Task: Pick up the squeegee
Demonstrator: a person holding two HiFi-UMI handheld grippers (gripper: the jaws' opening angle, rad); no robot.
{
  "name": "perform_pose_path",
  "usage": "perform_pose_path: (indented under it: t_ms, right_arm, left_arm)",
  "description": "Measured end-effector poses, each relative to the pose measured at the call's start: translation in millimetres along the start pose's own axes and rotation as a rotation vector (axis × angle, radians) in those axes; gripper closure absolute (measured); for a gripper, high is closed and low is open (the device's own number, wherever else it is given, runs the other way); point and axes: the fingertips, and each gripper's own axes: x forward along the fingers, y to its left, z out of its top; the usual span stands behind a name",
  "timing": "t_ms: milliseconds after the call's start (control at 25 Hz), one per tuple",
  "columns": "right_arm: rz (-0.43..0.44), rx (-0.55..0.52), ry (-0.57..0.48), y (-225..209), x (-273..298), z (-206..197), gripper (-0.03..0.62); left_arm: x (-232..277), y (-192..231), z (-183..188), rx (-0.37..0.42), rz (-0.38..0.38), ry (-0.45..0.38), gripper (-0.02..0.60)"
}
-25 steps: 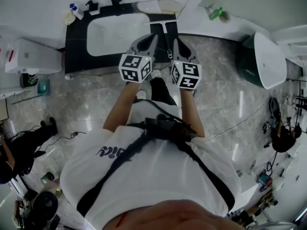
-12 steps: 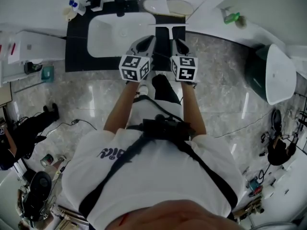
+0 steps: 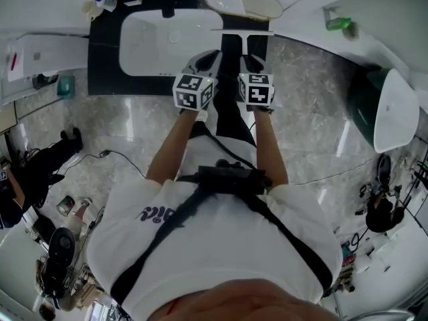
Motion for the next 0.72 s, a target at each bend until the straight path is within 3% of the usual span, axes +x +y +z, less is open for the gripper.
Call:
perform_pose_path:
  t_ms: [320,720]
  right_arm:
    - [-0.025,0.031,0.109,-20,49,-25,0.447]
    - [-0.08,0.063,0.182,-32,89,-46,0.441]
  left_arm:
    - [22,15,-35,-0.045,0.02,0.081,0.569]
    - [33,32,-52,-0.066,0.051,0.122,0.571]
